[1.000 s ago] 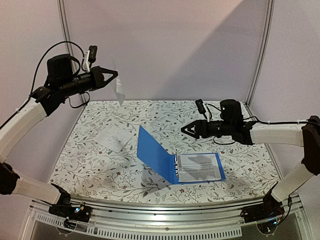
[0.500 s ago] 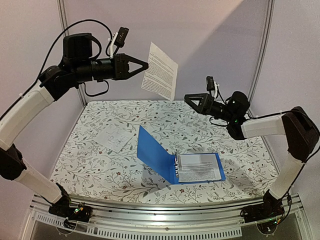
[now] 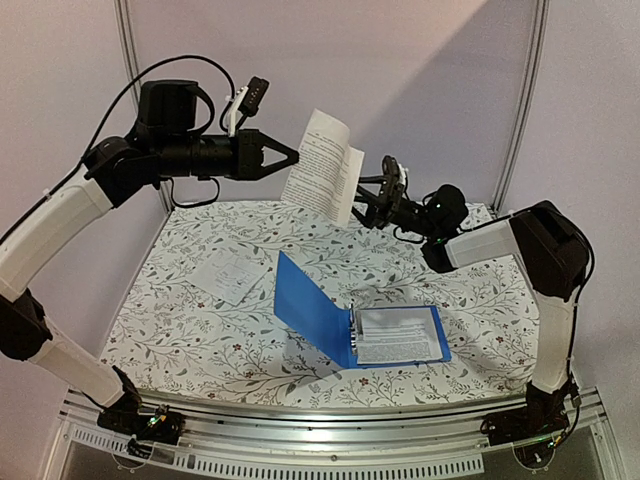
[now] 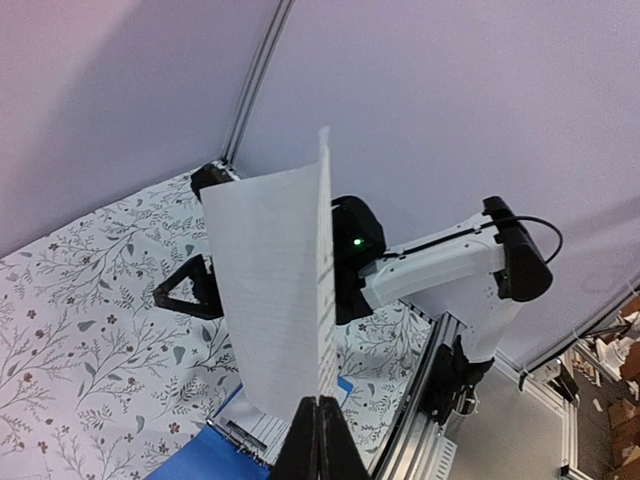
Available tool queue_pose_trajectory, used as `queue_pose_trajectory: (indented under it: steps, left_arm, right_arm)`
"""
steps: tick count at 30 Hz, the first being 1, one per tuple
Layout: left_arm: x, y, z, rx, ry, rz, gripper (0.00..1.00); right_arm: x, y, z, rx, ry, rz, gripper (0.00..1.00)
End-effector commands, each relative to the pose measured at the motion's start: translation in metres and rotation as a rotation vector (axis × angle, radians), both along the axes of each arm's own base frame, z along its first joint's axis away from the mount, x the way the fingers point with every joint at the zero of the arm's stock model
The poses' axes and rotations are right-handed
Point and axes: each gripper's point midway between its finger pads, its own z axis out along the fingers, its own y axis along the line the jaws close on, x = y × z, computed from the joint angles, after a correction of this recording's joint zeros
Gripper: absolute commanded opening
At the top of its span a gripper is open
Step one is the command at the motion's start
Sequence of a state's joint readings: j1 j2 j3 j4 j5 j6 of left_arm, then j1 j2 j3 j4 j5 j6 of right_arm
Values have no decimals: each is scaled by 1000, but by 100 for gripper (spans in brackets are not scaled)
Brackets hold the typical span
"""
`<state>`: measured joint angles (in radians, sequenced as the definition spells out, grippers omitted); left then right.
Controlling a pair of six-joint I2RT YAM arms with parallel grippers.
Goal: Put the files into the folder
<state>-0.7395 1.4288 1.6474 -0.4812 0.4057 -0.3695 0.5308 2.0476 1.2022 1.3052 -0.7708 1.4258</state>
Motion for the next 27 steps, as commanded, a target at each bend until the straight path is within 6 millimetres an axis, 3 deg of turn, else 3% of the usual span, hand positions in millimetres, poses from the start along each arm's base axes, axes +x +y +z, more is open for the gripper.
queue_pose_trajectory:
  steps: [1,6,11,17,19,23,27]
  left_arm:
    - [13,13,-20,65,25,95,0]
    - [29,24,-25,60,42,175,0]
    - [38,39,-20,35,41,239,0]
    - [47,52,-31,30,64,311,0]
    - [53,55,-42,1,96,348,0]
    - [58,45,-86,-39,201,346,0]
    - [62,39,-95,-79,226,340,0]
  right_arm:
    - [-69,-29,80,221,-386,63,79]
    - [-83,-39,86,243,-369,69,78]
    - [-87,-48,85,241,-342,52,84]
    - [-97,-59,94,253,-343,41,90]
    - [-102,-62,100,261,-351,42,92]
    - [-113,-66,112,273,-382,50,93]
    - [-115,-66,112,272,-373,63,93]
